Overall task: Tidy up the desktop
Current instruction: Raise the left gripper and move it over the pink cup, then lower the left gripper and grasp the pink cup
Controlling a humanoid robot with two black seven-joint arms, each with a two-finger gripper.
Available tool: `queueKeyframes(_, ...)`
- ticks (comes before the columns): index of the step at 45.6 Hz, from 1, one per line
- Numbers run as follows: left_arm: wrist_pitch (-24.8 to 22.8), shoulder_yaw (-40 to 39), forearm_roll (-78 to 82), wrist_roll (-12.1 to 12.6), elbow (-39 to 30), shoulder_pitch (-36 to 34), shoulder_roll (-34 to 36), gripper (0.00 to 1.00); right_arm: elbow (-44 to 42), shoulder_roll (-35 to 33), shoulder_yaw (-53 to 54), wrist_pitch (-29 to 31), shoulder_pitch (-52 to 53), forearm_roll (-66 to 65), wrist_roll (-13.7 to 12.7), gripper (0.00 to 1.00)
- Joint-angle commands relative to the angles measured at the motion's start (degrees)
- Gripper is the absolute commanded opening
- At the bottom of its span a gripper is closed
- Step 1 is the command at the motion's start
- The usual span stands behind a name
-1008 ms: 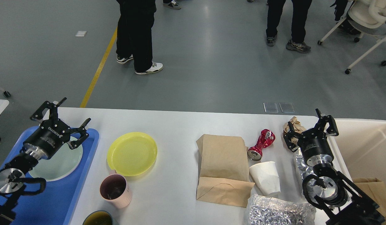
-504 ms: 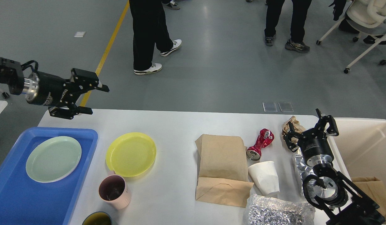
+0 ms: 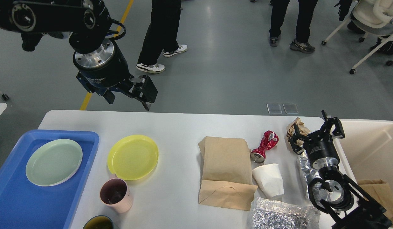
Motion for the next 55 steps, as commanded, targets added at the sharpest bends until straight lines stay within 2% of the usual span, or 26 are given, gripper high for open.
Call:
queueKeyframes(1, 0.0, 7.3, -11.6, 0.1, -4.9, -7.2, -6.2, 0.97, 0.0, 0.0, 0.0, 0.0, 0.0, 0.0, 0.0, 1.00)
queueKeyframes(7, 0.0, 13.0, -19.6, -0.2, -9.5, -9.2, -8.4, 0.97, 0.0, 0.0, 0.0, 0.0, 0.0, 0.0, 0.0, 1.00)
queueKeyframes(18, -5.1, 15.0, -19.8, -2.9, -15.5, -14.1, -6.1, 0.97, 0.0, 0.0, 0.0, 0.0, 0.0, 0.0, 0.0, 1.00)
queueKeyframes(30, -5.6, 15.5, -17.3, -2.9, -20.0, -16.9, -3.7, 0.97, 0.0, 0.0, 0.0, 0.0, 0.0, 0.0, -0.1, 1.00)
queueKeyframes(40, -3.3, 16.1, -13.5, -2.4, -20.0, -12.7, -3.1, 0.97, 0.0, 0.0, 0.0, 0.0, 0.0, 0.0, 0.0, 1.00)
queueKeyframes(47, -1.1, 16.4, -14.2, -3.1, -19.6, -10.5, -2.2, 0.97, 0.0, 0.0, 0.0, 0.0, 0.0, 0.0, 0.0, 1.00)
queueKeyframes(55, 3.5, 15.7, -13.9, -2.1, -19.4, -1.9, -2.0, 0.96, 0.0, 0.0, 0.0, 0.0, 0.0, 0.0, 0.0, 1.00)
